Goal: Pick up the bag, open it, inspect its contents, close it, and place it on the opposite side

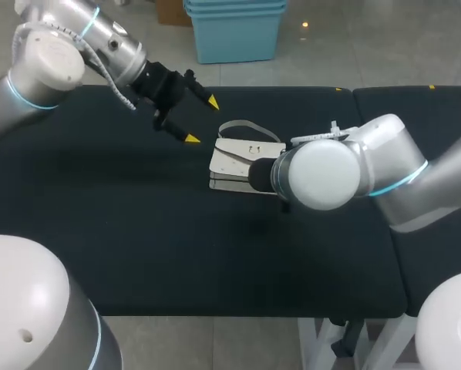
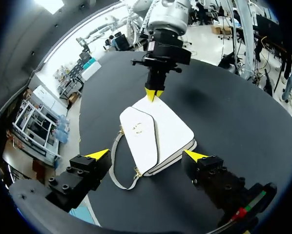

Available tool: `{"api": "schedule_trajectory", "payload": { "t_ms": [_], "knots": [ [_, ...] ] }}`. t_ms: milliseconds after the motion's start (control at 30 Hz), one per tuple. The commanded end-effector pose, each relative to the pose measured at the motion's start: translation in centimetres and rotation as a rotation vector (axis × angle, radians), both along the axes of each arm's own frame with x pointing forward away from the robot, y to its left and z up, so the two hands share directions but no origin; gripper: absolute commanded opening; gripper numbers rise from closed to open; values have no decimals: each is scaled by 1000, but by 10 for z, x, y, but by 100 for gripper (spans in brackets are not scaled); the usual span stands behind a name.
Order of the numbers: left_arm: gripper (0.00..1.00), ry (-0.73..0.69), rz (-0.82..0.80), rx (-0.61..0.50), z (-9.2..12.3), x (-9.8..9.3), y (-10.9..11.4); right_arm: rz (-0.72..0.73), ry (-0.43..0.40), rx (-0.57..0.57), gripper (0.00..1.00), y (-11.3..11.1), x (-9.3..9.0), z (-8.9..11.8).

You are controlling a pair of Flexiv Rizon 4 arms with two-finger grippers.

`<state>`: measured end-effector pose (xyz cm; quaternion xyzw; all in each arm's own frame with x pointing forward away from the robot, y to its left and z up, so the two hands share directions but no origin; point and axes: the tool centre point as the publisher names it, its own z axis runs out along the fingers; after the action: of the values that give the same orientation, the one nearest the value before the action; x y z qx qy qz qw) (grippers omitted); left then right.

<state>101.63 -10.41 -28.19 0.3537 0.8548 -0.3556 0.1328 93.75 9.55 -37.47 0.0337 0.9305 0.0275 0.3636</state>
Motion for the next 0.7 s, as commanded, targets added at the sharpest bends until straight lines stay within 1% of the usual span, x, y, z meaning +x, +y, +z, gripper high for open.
{"api": "schedule_trajectory", "payload": {
  "t_ms": [33, 200, 267, 433, 467, 500, 600, 700],
  "knots": [
    [100, -98, -10, -74, -13, -4, -9, -1, -6, 1, 0, 1, -1, -4],
    [100, -152, -51, -126, -21, -5, -23, -1, -6, 1, 0, 1, -1, -4],
    [100, -179, -50, -146, -25, -4, -29, -1, -6, 1, 0, 1, -1, -4],
    [100, -192, -54, -172, -33, 2, -43, -1, -6, 1, 0, 1, -1, -4],
    [98, -201, -59, -173, -35, 2, -45, -1, -6, 1, 0, 1, -1, -4],
    [94, -206, -64, -172, -37, 3, -48, -1, -6, 1, 0, 1, -1, -4],
    [91, -232, -82, -170, -42, 2, -54, -1, -6, 1, 0, 1, -1, -4],
    [88, -229, -97, -172, -45, 0, -57, -1, -6, 1, 0, 1, -1, -4]
  ]
}}
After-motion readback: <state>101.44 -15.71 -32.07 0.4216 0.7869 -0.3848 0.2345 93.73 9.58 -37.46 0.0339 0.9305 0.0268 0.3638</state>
